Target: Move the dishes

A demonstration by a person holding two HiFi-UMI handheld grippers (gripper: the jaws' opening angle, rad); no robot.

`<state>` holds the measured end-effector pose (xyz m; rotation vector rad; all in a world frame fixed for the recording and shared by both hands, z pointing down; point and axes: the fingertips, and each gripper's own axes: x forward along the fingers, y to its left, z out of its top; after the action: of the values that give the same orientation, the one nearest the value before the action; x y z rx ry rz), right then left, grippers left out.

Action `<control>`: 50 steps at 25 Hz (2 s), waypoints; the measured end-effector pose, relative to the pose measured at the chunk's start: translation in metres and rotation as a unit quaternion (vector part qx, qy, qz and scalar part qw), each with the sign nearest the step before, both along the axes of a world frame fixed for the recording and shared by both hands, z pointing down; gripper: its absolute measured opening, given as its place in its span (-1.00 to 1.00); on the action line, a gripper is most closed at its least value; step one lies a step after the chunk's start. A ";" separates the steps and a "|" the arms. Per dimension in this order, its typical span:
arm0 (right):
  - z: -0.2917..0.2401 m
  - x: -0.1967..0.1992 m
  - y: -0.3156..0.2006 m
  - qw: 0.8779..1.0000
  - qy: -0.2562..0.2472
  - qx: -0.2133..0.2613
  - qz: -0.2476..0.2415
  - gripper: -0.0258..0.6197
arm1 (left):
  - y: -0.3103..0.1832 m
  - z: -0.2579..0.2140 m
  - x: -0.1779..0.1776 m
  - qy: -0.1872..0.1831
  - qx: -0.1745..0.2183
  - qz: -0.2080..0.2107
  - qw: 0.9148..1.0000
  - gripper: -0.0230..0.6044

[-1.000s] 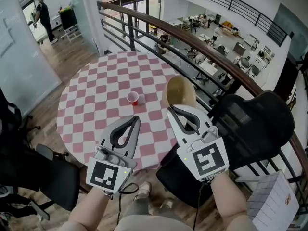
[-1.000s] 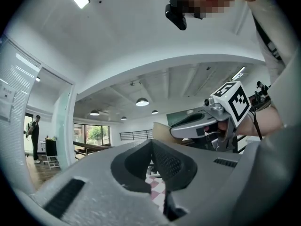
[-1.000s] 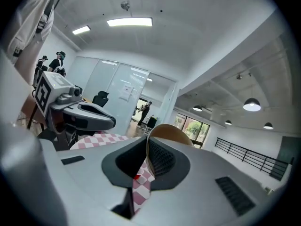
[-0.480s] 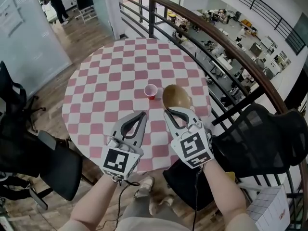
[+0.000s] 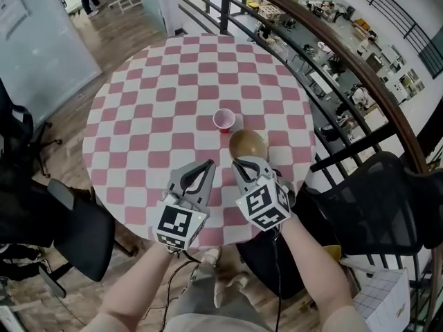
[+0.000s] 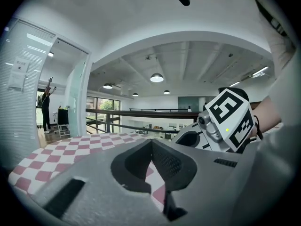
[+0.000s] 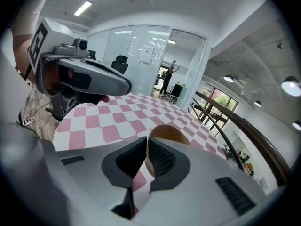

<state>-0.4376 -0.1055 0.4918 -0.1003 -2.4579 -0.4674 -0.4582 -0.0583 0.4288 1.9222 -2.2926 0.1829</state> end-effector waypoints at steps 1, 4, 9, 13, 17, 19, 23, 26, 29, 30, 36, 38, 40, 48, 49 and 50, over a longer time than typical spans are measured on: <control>0.010 -0.002 0.003 1.000 0.007 -0.002 -0.002 -0.83 | 0.000 0.009 -0.001 0.005 -0.008 0.000 1.000 -0.88; 0.038 -0.007 0.011 0.999 0.033 0.018 -0.009 -0.83 | -0.002 0.033 -0.004 0.025 -0.024 -0.006 0.999 -0.88; 0.068 -0.018 0.024 0.998 0.057 0.017 -0.019 -0.83 | 0.002 0.062 -0.013 0.052 -0.041 -0.021 0.998 -0.88; 0.091 -0.027 0.032 0.996 0.075 0.028 -0.031 -0.83 | 0.008 0.083 -0.019 0.067 -0.054 -0.032 0.996 -0.88; 0.108 -0.031 0.032 0.995 0.091 0.030 -0.037 -0.83 | 0.010 0.101 -0.020 0.073 -0.065 -0.033 0.995 -0.88; 0.112 -0.032 0.033 0.994 0.096 0.022 -0.037 -0.83 | 0.013 0.106 -0.020 0.078 -0.072 -0.034 0.994 -0.88; 0.117 -0.036 0.041 0.994 0.099 0.008 -0.041 -0.83 | 0.019 0.112 -0.022 0.082 -0.079 -0.040 0.993 -0.89; 0.124 -0.037 0.044 0.993 0.107 -0.007 -0.042 -0.83 | 0.019 0.120 -0.022 0.088 -0.083 -0.039 0.992 -0.89; 0.129 -0.036 0.043 0.993 0.110 -0.013 -0.031 -0.83 | 0.020 0.125 -0.019 0.098 -0.092 -0.035 0.990 -0.88; 0.128 -0.037 0.043 0.994 0.109 -0.016 -0.026 -0.82 | 0.021 0.126 -0.020 0.098 -0.094 -0.035 0.990 -0.88; 0.123 -0.037 0.042 0.995 0.093 -0.036 0.006 -0.82 | 0.023 0.121 -0.021 0.090 -0.085 -0.034 0.992 -0.89; 0.116 -0.037 0.041 0.996 0.082 -0.040 0.014 -0.82 | 0.023 0.118 -0.021 0.092 -0.085 -0.033 0.992 -0.88; 0.106 -0.037 0.044 0.996 0.074 -0.049 0.017 -0.82 | 0.026 0.113 -0.021 0.092 -0.085 -0.033 0.992 -0.89; 0.036 -0.032 0.039 0.996 0.011 -0.070 0.051 -0.82 | 0.028 0.067 -0.025 0.074 -0.054 -0.026 0.995 -0.88; 0.025 -0.029 0.037 0.996 -0.001 -0.072 0.057 -0.82 | 0.029 0.059 -0.024 0.070 -0.048 -0.023 0.996 -0.88; 0.013 -0.026 0.036 0.995 -0.013 -0.077 0.065 -0.82 | 0.030 0.050 -0.023 0.067 -0.043 -0.022 0.997 -0.88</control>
<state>-0.4641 -0.0699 0.5051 0.0017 -2.5050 -0.2247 -0.4810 -0.0286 0.4784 1.7854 -2.2010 0.1413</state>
